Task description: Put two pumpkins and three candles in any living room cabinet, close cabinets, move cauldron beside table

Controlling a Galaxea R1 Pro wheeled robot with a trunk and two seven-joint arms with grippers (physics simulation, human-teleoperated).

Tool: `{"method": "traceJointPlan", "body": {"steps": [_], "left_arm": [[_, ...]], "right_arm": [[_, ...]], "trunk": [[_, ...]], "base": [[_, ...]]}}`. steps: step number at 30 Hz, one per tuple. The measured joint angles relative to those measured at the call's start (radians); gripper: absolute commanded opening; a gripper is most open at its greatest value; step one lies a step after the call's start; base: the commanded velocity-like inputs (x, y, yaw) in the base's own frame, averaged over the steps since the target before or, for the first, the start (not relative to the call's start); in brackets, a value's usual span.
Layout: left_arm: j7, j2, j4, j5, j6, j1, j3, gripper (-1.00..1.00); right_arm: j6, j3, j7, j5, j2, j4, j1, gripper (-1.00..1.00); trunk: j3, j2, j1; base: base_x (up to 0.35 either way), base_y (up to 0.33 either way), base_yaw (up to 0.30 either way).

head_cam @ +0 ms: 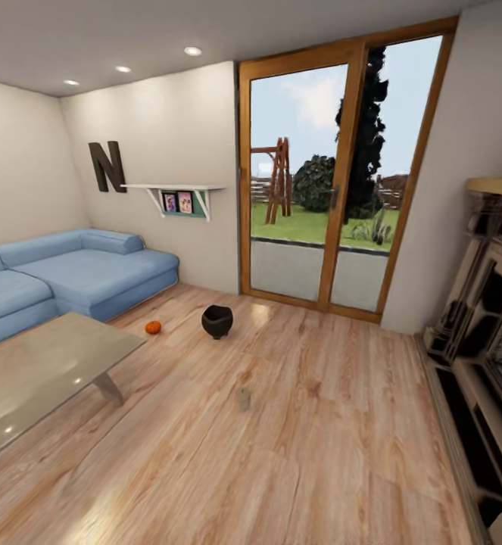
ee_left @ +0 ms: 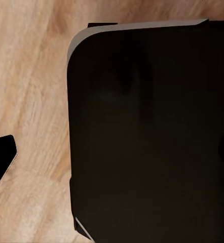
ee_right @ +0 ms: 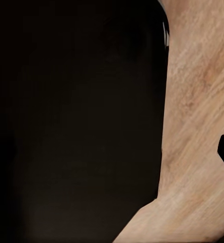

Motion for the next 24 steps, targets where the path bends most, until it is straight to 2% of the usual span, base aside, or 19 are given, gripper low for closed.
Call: {"method": "traceJointPlan", "body": {"steps": [9,24], "left_arm": [[0.001,0.001,0.000,-0.003,-0.001,0.000,-0.003,1.00],[0.001,-0.004,0.000,0.001,-0.002,0.000,-0.001,1.00]], "right_arm": [[-0.001,0.003,0.003,-0.001,0.001,0.000,0.000,1.00],[-0.001,-0.003,0.010,0.000,-0.002,-0.001,0.000,1.00]], "trunk": [[0.000,0.000,0.000],[0.000,0.000,0.000]], "base": [[0.000,0.000,-0.290],[0.000,0.000,-0.237]]}}
